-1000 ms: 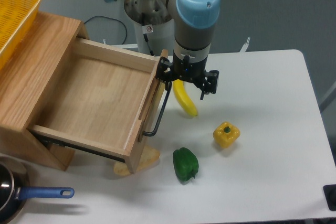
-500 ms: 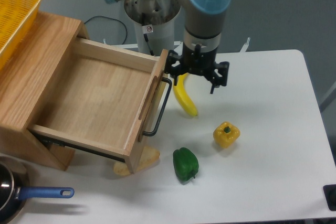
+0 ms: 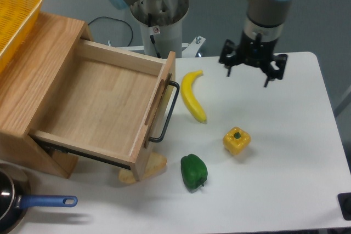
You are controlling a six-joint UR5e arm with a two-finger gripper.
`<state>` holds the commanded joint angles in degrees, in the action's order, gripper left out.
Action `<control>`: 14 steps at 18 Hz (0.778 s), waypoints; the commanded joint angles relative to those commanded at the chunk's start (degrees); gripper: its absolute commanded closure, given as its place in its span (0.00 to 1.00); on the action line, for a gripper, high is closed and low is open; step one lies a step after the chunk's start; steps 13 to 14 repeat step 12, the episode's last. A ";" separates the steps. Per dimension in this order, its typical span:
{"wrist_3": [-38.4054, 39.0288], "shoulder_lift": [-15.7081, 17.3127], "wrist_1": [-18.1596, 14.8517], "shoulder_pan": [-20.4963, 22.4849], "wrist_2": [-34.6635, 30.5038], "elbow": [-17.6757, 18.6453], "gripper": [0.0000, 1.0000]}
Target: Slide open the top drawer
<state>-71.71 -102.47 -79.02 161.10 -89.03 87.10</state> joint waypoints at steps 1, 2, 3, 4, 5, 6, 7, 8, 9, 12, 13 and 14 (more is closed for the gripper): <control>-0.79 -1.23 0.87 0.79 -0.09 -0.26 0.00; -1.84 -2.29 1.75 1.58 -0.09 -0.53 0.00; -4.20 -3.69 2.20 2.11 -0.09 -0.96 0.00; -7.27 -5.36 2.29 2.46 -0.18 -1.66 0.00; -11.13 -7.11 2.38 2.99 -0.26 -1.84 0.00; -15.09 -8.52 2.55 3.25 -0.27 -2.19 0.00; -18.35 -9.41 2.90 3.43 -0.27 -2.46 0.00; -20.55 -9.76 3.86 4.04 -0.35 -2.37 0.00; -21.62 -9.68 5.00 4.48 -0.27 -2.03 0.00; -21.72 -9.68 6.60 4.57 -0.09 -1.85 0.00; -21.72 -9.68 6.60 4.57 -0.09 -1.85 0.00; -21.72 -9.68 6.60 4.57 -0.09 -1.85 0.00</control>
